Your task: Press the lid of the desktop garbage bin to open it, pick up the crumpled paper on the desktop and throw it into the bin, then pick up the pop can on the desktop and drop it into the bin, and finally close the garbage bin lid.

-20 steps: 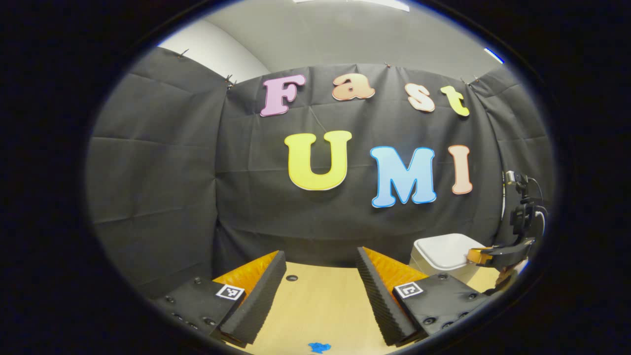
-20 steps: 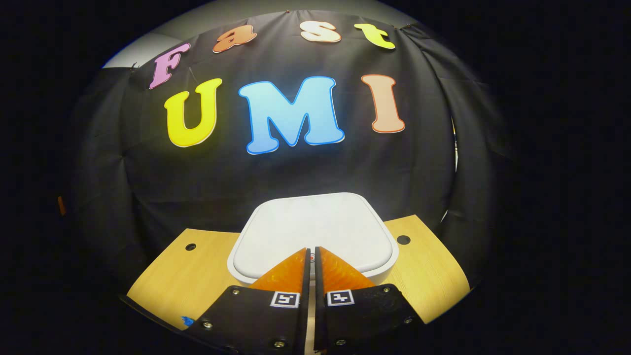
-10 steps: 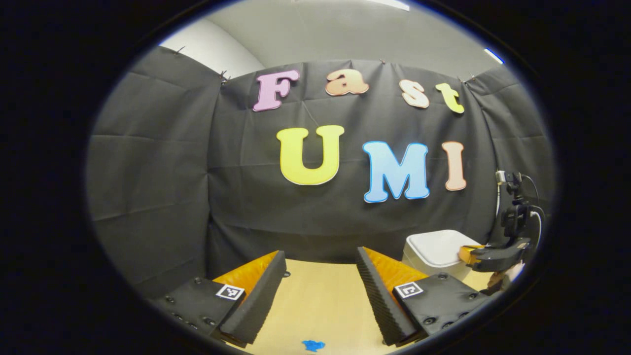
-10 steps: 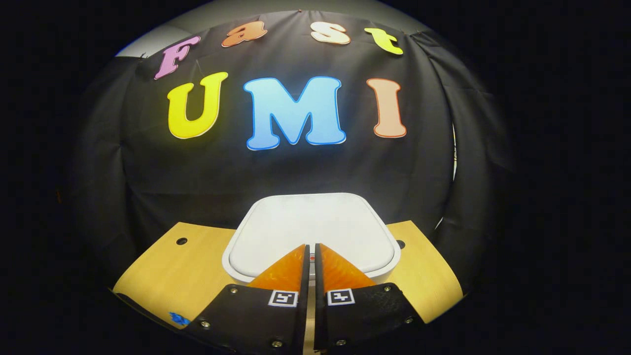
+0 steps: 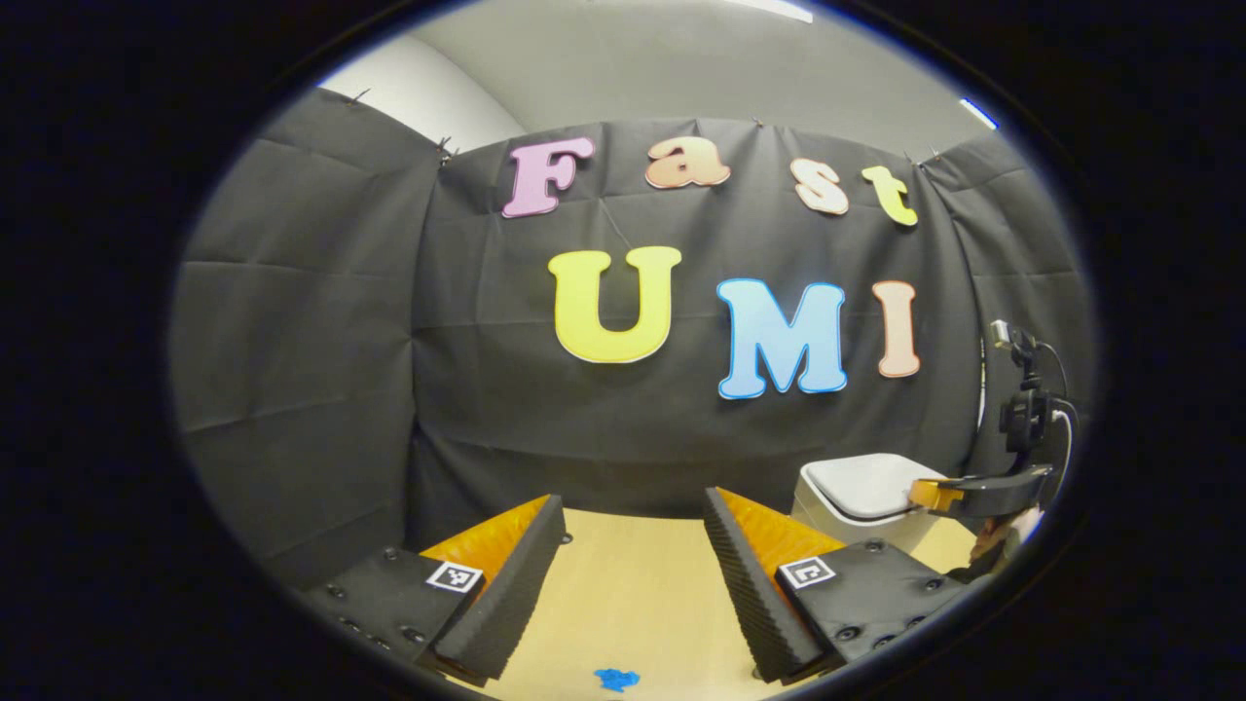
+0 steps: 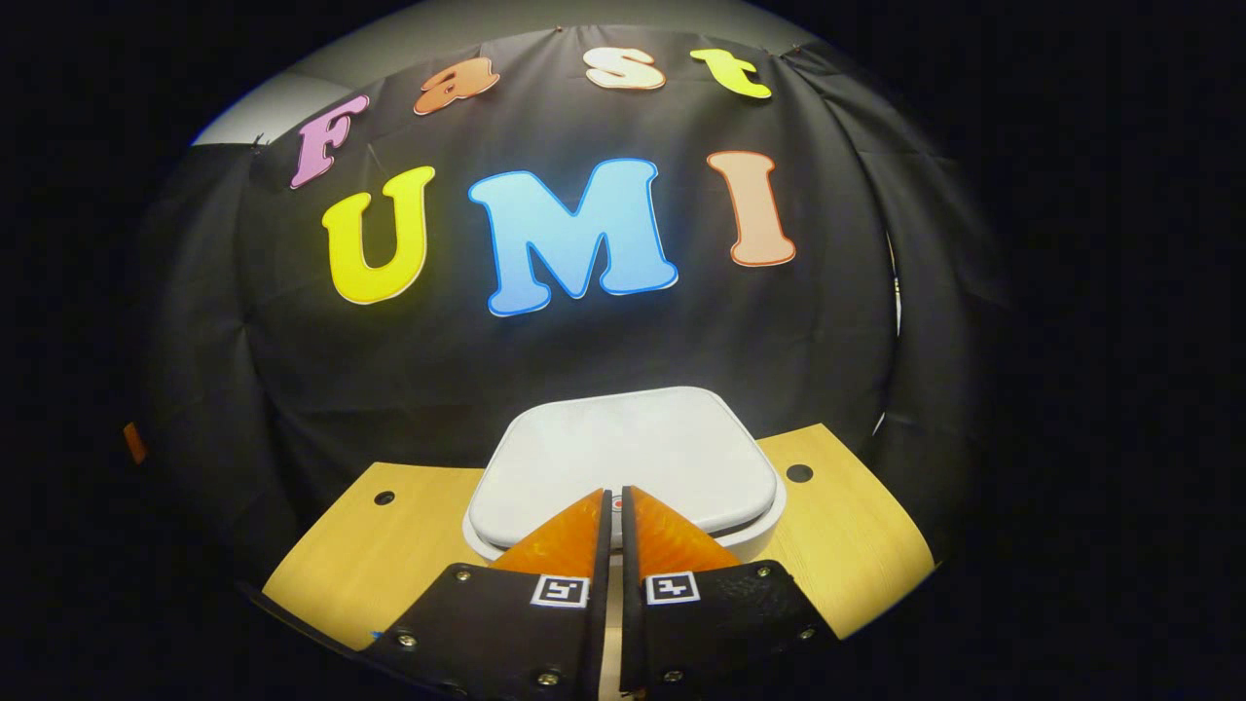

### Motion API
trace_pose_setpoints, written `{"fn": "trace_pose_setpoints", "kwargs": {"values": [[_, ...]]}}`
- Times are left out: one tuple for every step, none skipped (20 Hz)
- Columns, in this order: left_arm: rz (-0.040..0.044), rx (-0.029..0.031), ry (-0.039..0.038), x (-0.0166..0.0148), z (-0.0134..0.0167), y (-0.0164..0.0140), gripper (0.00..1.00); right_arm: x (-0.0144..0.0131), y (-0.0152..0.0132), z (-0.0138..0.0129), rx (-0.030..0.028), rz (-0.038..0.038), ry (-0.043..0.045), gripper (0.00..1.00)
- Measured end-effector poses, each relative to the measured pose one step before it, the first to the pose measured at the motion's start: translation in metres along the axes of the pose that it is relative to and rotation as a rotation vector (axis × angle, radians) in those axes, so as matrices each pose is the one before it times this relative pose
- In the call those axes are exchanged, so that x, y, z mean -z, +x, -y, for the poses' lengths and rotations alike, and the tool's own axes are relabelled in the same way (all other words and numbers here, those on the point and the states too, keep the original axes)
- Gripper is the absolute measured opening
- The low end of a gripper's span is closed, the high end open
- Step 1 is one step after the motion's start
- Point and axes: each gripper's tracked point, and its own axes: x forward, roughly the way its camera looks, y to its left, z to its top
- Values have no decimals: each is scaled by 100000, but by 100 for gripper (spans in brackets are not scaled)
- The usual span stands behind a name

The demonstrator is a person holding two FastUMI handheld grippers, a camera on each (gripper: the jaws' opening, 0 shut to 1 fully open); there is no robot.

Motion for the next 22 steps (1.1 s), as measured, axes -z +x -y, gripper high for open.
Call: {"fn": "trace_pose_setpoints", "kwargs": {"values": [[-16,173,112,39,9,73,100,-366,-381,-78,-211,1251,401,7],[26,202,-328,-66,55,102,100,-329,-306,-44,-346,1011,409,7],[-40,234,-460,76,192,105,100,-245,-207,-24,-125,627,293,7],[-154,350,-385,42,129,17,100,164,-181,58,-5,-523,236,7],[-354,527,-114,73,241,49,100,393,-131,96,-5,-619,388,7],[-300,515,127,94,260,-56,100,78,-132,54,220,-415,474,7],[-272,508,332,37,138,-80,100,100,15,116,196,-405,264,7],[-132,383,241,-58,57,-26,100,118,-41,44,172,-344,130,7],[-114,251,118,110,109,10,100,61,-130,-7,8,-137,117,7],[-136,124,88,94,77,22,100,28,-201,18,-139,-107,71,7],[-231,-47,2,59,56,-8,100,125,-122,-96,-223,-128,5,7],[-372,17,-136,228,53,34,100,121,-42,-115,-335,-225,-66,7],[-764,-145,-102,277,-149,198,100,284,-274,0,-306,-325,-451,7],[-820,-364,-92,503,-156,109,100,59,-246,-183,-439,-289,-374,7],[-938,-331,-105,526,-273,152,100,130,-211,-139,-421,-163,-298,7],[-1234,-350,-111,677,-216,119,100,-40,-171,-145,-294,4,-225,7],[-1621,-200,-208,827,-285,211,100,84,-80,-159,-380,-99,-162,7],[-1937,-176,-307,974,-258,132,100,178,-148,-163,-552,-373,-136,7],[-1922,-29,-302,1020,-219,144,100,285,-154,-161,-350,-573,-193,7],[-2039,-82,-11,1096,-368,53,100,259,-53,-17,-172,-606,-103,7],[-2175,-334,388,1095,-276,253,100,250,-99,-31,-98,-710,148,7],[-2439,-457,763,1256,-332,304,100,245,-78,22,-146,-704,367,7]]}}
